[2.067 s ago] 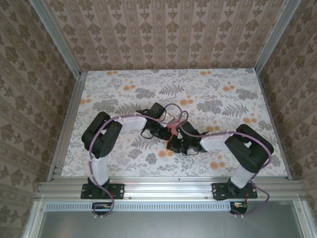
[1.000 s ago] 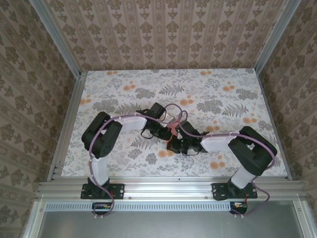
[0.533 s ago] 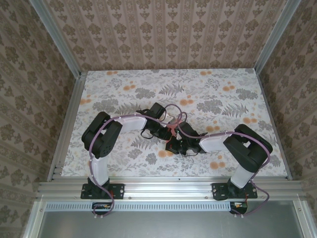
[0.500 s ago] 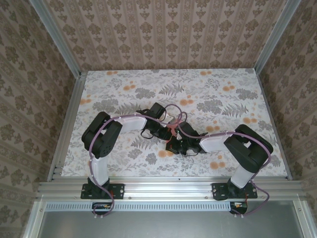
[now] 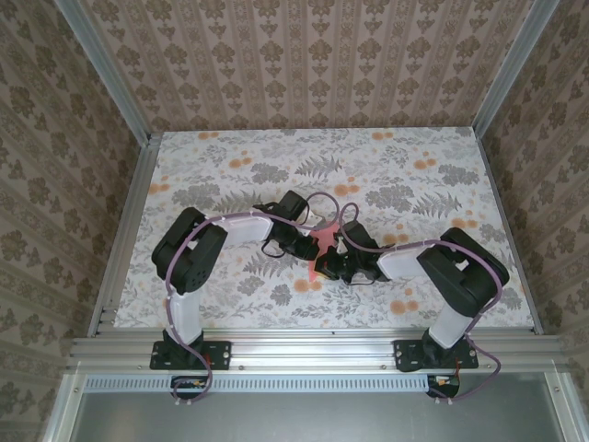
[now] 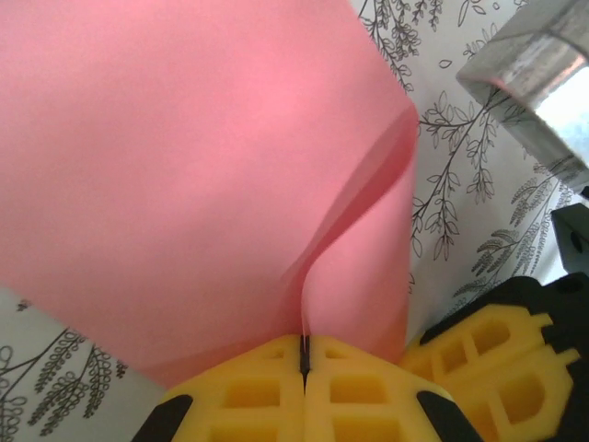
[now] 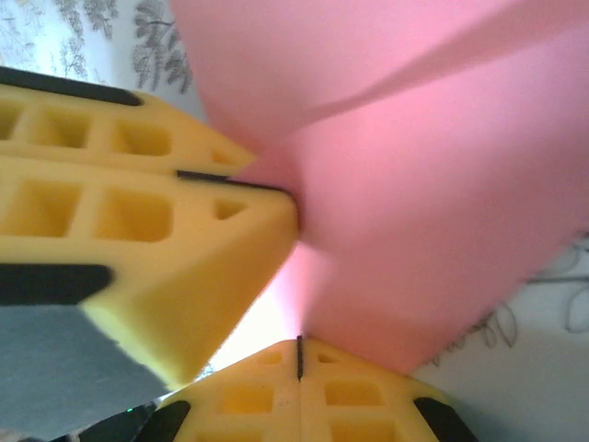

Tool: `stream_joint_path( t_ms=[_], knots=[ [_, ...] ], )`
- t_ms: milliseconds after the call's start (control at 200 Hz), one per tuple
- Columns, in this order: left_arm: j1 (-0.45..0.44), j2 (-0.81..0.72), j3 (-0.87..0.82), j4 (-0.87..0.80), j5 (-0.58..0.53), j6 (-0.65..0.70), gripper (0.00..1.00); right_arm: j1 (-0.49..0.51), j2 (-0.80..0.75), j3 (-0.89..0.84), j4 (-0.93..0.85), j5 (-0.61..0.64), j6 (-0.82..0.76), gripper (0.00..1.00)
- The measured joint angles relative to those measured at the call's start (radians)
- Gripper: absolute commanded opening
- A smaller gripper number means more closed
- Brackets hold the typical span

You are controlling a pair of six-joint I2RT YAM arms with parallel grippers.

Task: Fold a paper plane with a square sheet of paper (pick it up from the middle)
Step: Third fold the triangle at the center of the table.

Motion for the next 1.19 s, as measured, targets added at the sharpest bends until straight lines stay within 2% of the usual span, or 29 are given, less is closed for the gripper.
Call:
stream_joint_path(
  t_ms=[415,775,1195],
  knots=[
    [0.0,0.0,0.002,-0.002,-0.003,0.0,0.0,-0.05,-0.032,-0.001,-0.011,-0.004,-0.005,0.0],
    [0.001,0.0,0.004,-0.008,-0.007,0.0,0.0,-0.074,0.012,0.008,0.005,-0.019,-0.031,0.0],
    [0.0,0.0,0.004,-0.008,-0.007,0.0,0.0,-0.182,-0.023,0.118,-0.128,-0.011,-0.124,0.0]
  ],
)
